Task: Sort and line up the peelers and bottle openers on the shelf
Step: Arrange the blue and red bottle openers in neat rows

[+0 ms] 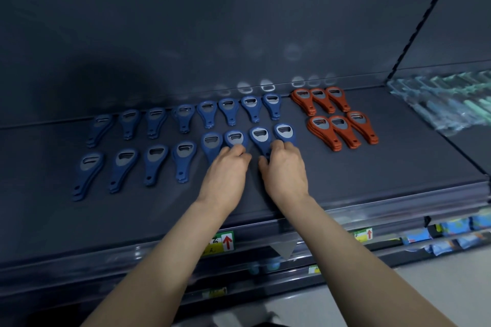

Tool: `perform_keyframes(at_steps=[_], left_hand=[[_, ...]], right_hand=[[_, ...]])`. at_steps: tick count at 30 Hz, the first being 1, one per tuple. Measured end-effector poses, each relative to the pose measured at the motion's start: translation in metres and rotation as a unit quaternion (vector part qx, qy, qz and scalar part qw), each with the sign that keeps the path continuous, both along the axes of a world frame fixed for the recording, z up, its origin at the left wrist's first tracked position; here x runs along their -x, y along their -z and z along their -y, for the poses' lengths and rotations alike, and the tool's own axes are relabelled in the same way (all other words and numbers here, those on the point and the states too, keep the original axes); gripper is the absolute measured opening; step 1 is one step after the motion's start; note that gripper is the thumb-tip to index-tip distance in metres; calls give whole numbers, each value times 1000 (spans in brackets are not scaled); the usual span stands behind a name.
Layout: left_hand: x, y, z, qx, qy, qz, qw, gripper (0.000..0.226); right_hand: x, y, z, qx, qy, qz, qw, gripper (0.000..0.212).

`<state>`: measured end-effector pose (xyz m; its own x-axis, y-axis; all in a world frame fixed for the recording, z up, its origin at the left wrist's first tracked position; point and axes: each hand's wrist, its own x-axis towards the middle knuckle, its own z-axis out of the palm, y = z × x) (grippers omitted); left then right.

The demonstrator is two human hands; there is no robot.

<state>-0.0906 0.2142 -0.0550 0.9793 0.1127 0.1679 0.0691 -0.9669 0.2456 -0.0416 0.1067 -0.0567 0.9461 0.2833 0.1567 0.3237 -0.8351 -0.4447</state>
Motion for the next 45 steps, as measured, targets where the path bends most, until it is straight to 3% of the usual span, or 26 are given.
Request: perform_keyframes(at_steps=[13,19,24,30,38,45], left_hand=[[4,-1,1,29,1,35,999,26],[43,-13,-32,16,-159,125,979,19],[66,-9,-46,67,-241,34,968,48],[64,-6,-47,151,-202,51,966,38],[55,-2,-47,153,-179,92,968,26],[54,-1,-49,139,-183,79,970,28]], right_hand=[[4,-3,1,-6,10,24,1000,30],[20,-21,-41,-50,-87,44,994,29],[35,-13,-71,10,-107,1,994,35],[37,-5,-75,33,-88,9,996,22],[41,2,-78,20,-71,21,997,14],[41,3,-78,24,-62,22,998,16]])
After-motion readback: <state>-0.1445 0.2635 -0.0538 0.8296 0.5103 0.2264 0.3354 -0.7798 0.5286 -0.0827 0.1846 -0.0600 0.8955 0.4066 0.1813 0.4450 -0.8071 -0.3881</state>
